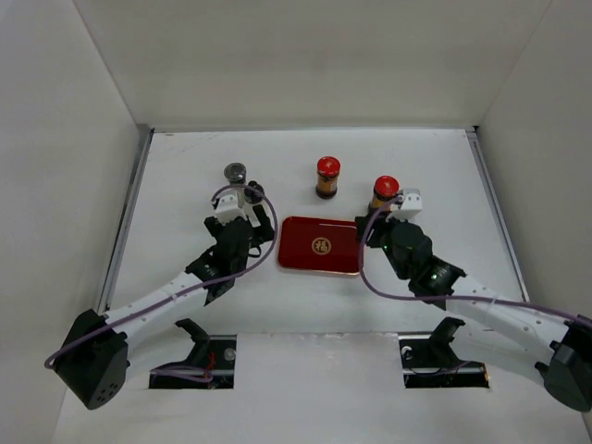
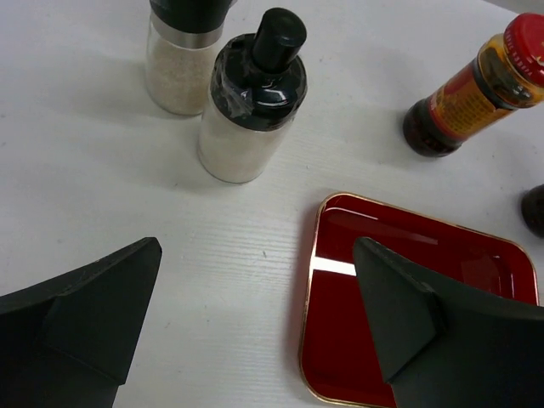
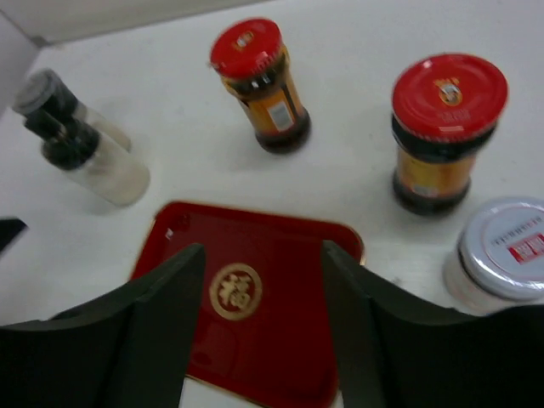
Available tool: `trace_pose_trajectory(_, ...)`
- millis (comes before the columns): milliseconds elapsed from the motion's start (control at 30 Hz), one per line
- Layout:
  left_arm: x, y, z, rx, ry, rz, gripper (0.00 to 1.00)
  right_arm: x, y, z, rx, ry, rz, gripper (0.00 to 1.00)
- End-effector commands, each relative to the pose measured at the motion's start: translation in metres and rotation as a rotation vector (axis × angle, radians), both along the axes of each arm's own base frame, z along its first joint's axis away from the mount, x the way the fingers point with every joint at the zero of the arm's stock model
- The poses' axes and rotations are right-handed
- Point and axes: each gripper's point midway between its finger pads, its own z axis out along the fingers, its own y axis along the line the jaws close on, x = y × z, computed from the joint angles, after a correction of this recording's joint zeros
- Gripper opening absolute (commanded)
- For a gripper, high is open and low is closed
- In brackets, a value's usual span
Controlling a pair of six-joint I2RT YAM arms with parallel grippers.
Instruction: Organize the condiment bottles
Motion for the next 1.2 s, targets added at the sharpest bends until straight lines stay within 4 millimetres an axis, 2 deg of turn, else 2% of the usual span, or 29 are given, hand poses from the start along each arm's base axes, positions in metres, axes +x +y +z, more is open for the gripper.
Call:
trace_pose_trajectory(0,0.013,-0.006,0.024,-0.014,-0.026,0.011,1.0,-0.011,-0.015,0.015,0.086,-0.055,-0.058,0.55)
trace_pose_trajectory(67,0.019,-0.006,0.025,-0.004,-0.023,0.024,1.0,-0.016,-0.021,0.015,0.094,-0.061,-0.066,0.33)
trace_pose_trajectory(100,0.022,-0.007,0.027,0.0,-0.024,0.033,1.0,-0.017,-0.022,0.014,0.095,-0.059,-0.064,0.26)
trace_pose_trajectory(167,0.031,-0.01,0.031,0.025,-0.018,0.039,1.0,-0.017,-0.024,0.011,0.085,-0.052,-0.073,0.19)
trace_pose_trajectory(233,0.041,-0.012,0.037,0.061,-0.02,0.042,1.0,-0.016,-0.024,0.008,0.077,-0.044,-0.076,0.18)
trace_pose_trajectory(400,0.062,-0.013,0.053,0.077,-0.045,0.051,1.0,-0.013,-0.024,0.004,0.059,-0.037,-0.091,0.26)
trace_pose_trajectory(500,0.076,-0.008,0.053,0.103,-0.031,0.048,0.98,-0.015,-0.024,0.004,0.066,-0.046,-0.089,0.31)
trace_pose_trajectory(533,0.079,-0.009,0.052,0.104,-0.026,0.038,0.9,-0.015,-0.024,0.006,0.07,-0.05,-0.085,0.32)
trace_pose_trajectory(600,0.085,-0.009,0.05,0.108,-0.018,0.029,0.61,-0.016,-0.022,0.007,0.074,-0.052,-0.078,0.33)
trace_pose_trajectory(633,0.088,-0.008,0.048,0.114,-0.008,0.03,0.56,-0.016,-0.022,0.008,0.075,-0.054,-0.075,0.33)
trace_pose_trajectory(700,0.094,-0.007,0.043,0.132,0.012,0.032,0.58,-0.016,-0.019,0.008,0.073,-0.053,-0.067,0.35)
trace_pose_trajectory(767,0.097,-0.007,0.036,0.148,0.03,0.037,0.68,-0.017,-0.017,0.007,0.068,-0.051,-0.06,0.39)
trace_pose_trajectory(900,0.106,-0.005,0.018,0.164,0.064,0.051,0.76,-0.017,-0.015,0.009,0.077,-0.059,-0.054,0.58)
trace_pose_trajectory(1000,0.118,-0.013,0.005,0.167,0.093,0.028,0.78,-0.018,-0.01,0.007,0.066,-0.054,-0.039,0.65)
trace_pose_trajectory(1167,0.13,-0.019,0.006,0.155,0.08,0.033,0.73,-0.018,-0.004,0.001,0.053,-0.041,-0.029,0.67)
